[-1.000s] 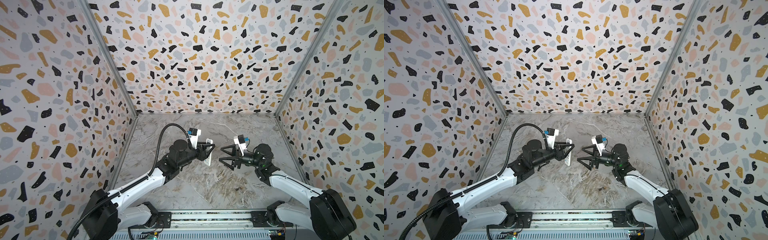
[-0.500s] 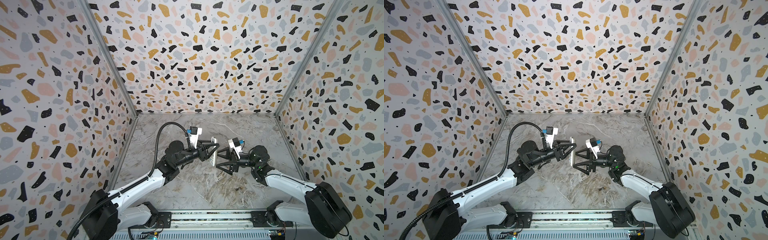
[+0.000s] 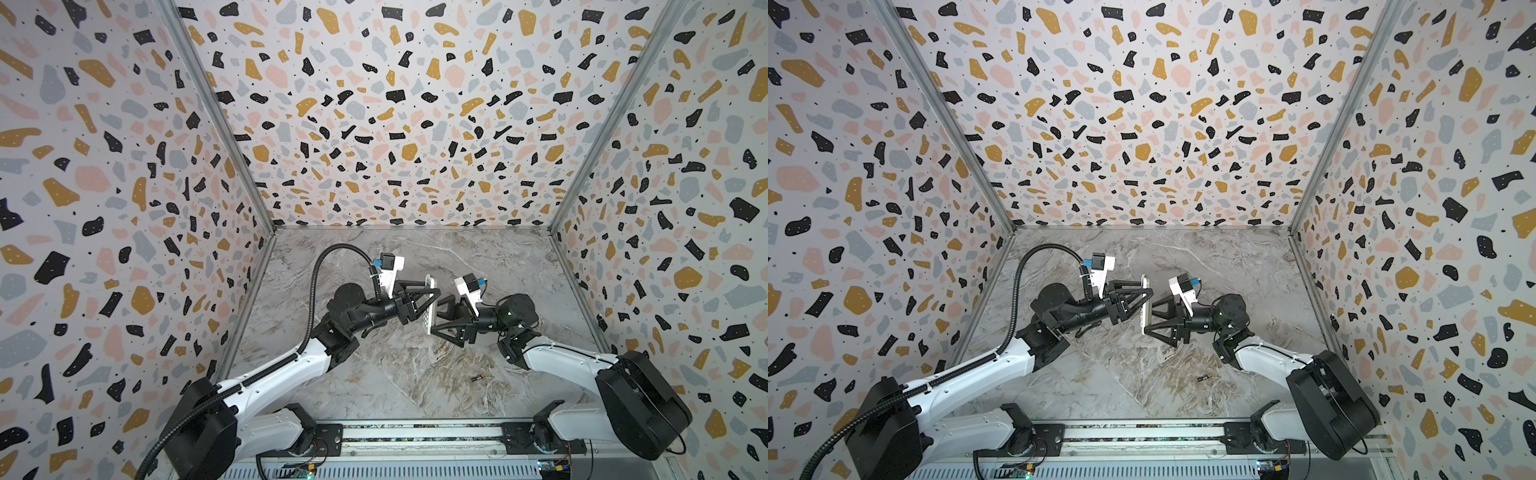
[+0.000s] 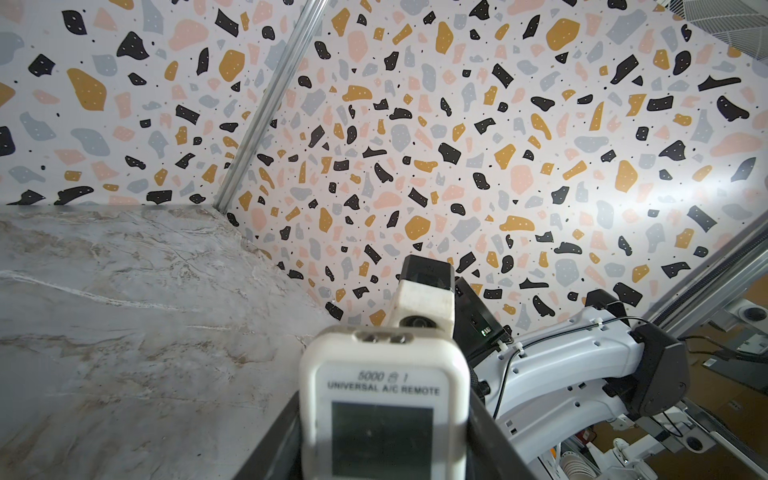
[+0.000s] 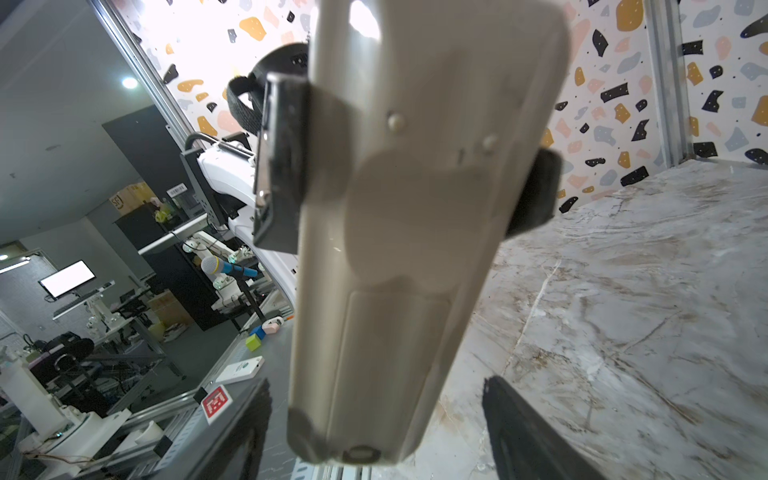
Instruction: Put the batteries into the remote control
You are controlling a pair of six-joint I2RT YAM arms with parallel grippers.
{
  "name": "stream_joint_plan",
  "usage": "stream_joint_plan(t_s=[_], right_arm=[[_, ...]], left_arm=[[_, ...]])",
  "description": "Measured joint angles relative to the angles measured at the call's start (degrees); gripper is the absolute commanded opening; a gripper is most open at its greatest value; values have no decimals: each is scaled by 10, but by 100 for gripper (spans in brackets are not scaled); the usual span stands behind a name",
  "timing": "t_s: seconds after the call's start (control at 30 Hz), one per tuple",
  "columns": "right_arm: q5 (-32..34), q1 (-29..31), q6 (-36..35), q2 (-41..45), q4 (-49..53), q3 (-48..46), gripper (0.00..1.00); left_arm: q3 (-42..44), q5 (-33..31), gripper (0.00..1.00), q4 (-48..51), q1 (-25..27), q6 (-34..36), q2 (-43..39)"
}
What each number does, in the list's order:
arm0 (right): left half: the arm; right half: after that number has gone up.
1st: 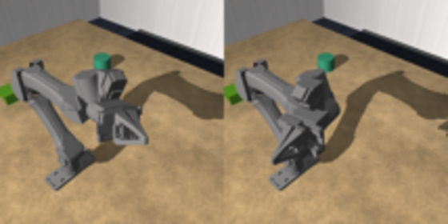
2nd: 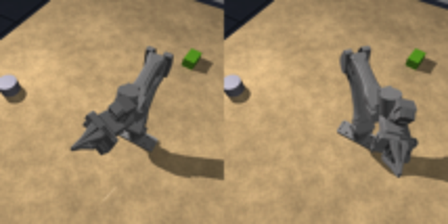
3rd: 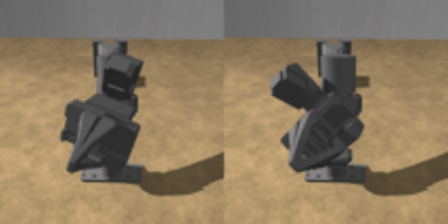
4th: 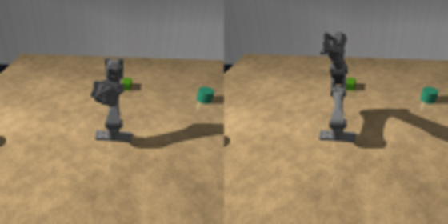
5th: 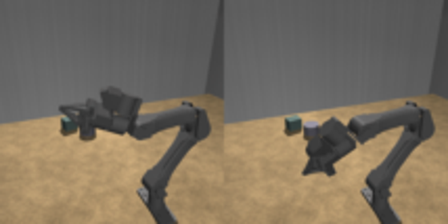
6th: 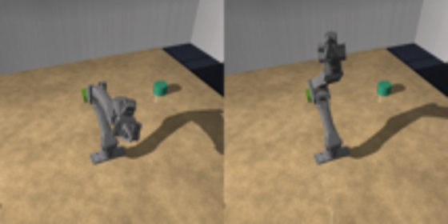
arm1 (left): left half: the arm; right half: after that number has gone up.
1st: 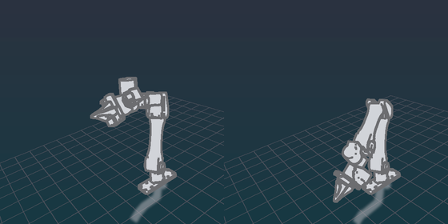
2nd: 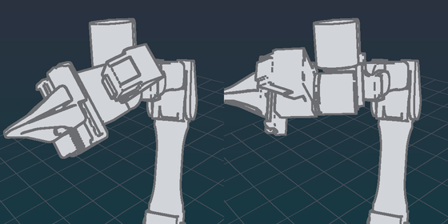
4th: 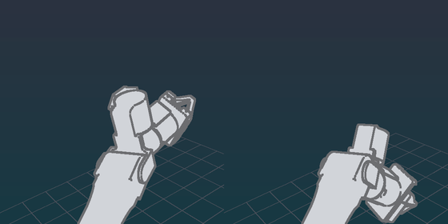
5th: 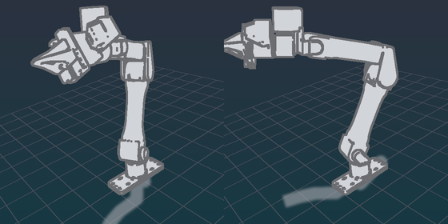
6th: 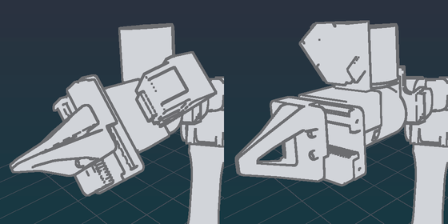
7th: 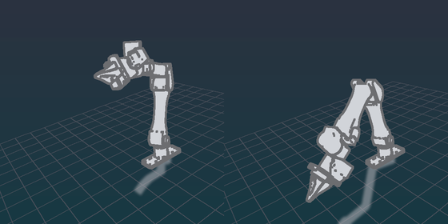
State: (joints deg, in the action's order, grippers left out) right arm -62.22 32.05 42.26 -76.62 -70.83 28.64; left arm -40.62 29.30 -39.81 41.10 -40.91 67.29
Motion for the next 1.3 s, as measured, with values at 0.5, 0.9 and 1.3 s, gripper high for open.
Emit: stream_joint_plan(t_s=[0.5,0.9,1.3], right_arm=[[-14,5,71,-40,-111,0,66],[-14,7,102,-48,-115,0,37],[-6,-4,49,-38,-40,0,16]], left_arm=[[5,2,24,-19,2,-5,9],[8,7,25,-39,4,0,14],[7,-51,83,26,7,28,1]])
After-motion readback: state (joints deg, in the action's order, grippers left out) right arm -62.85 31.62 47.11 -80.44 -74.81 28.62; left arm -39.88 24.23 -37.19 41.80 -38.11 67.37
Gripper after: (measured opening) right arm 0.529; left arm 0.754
